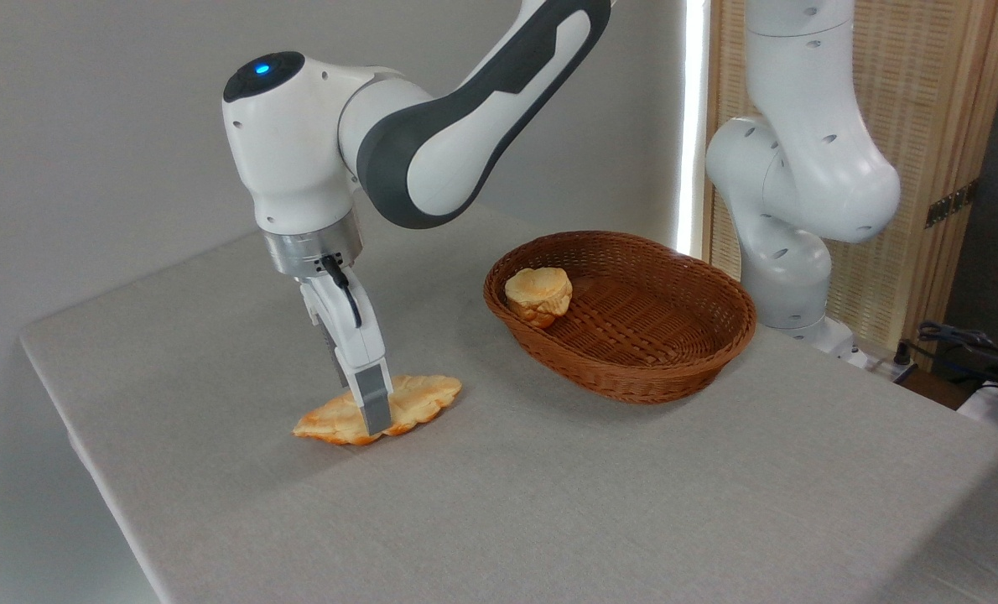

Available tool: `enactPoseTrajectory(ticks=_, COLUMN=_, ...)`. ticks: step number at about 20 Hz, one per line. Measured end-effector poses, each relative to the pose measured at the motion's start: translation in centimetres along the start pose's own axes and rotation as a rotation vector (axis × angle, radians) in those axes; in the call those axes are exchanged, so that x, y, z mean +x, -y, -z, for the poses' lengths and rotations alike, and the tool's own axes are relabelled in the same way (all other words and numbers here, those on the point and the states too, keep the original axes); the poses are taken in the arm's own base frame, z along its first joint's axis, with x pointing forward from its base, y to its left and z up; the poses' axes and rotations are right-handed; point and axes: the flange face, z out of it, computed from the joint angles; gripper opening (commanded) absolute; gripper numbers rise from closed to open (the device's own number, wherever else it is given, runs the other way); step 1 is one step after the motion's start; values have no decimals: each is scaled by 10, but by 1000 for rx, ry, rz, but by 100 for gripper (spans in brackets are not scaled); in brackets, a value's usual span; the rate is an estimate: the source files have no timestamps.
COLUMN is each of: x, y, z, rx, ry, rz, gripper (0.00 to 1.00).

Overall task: Put bread into the basket
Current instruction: 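Close the gripper on the bread slice's edge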

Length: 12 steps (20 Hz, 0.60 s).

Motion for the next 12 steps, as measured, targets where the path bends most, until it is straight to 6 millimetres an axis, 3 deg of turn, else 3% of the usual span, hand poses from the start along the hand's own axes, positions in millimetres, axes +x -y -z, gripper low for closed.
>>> enactPoseTrajectory(ticks=10, x=-1, y=4, z=-13, rx=8, ry=40, rz=-45, gripper=99)
enactPoseTrajectory(ticks=12, x=-1, y=4, z=-13, rx=8, ry=41, rz=-55, gripper=80)
